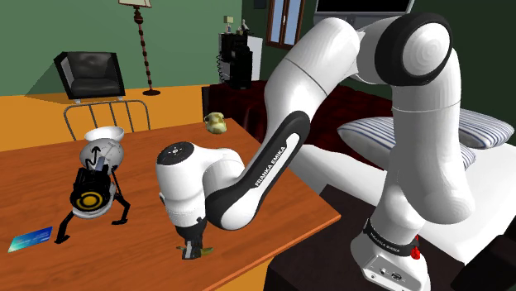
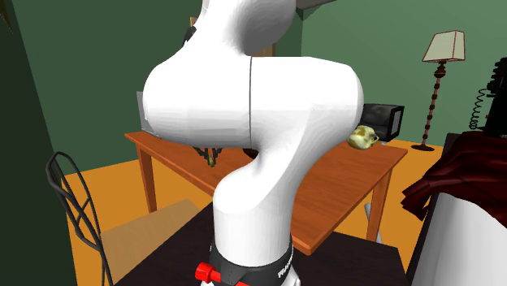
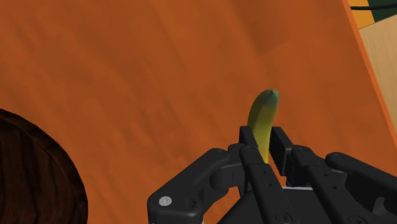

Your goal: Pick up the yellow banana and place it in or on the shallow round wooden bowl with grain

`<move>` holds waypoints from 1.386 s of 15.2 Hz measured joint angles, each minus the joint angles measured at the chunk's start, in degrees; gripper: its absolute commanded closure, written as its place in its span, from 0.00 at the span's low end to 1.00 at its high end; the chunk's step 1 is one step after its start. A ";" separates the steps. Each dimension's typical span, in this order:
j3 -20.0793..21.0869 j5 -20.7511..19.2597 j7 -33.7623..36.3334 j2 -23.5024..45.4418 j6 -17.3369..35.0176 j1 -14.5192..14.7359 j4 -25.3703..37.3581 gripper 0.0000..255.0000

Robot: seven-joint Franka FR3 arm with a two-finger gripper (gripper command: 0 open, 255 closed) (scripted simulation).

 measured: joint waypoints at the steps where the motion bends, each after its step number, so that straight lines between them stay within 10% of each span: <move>1: 0.00 0.00 0.00 0.00 0.00 0.00 0.00 1.00; 21: 2.70 5.27 -3.89 -7.66 -7.73 -1.87 0.85 1.00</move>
